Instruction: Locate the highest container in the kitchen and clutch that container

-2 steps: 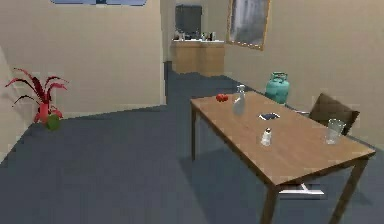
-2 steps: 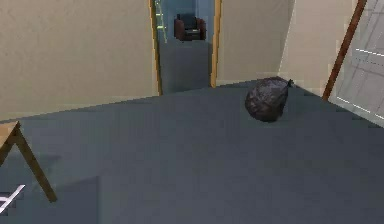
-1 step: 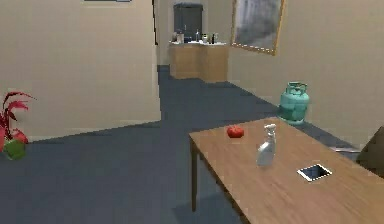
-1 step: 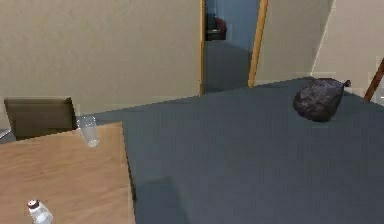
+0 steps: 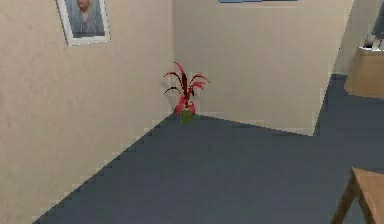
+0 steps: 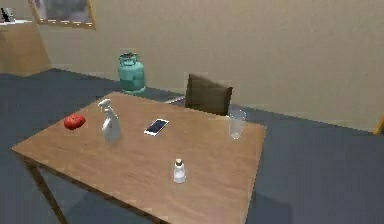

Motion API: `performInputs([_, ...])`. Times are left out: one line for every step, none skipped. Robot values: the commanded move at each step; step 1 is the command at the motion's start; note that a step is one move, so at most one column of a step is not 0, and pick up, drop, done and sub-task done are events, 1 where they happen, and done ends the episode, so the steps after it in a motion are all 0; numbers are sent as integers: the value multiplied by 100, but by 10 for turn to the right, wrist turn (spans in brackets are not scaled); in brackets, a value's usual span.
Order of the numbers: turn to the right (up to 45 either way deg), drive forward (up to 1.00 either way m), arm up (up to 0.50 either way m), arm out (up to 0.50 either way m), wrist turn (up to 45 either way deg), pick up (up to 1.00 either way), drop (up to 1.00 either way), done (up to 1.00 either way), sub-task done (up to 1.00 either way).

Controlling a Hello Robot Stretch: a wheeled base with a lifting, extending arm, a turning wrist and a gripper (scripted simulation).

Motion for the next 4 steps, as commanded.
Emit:
performInputs([-390, 0, 0, 0, 0, 0, 0, 0, 0])
performInputs([0, 15, 0, 0, 0, 0, 0, 0, 0])
performInputs([450, 0, 0, 0, 0, 0, 0, 0, 0])
performInputs([180, 0, 0, 0, 0, 0, 0, 0, 0])
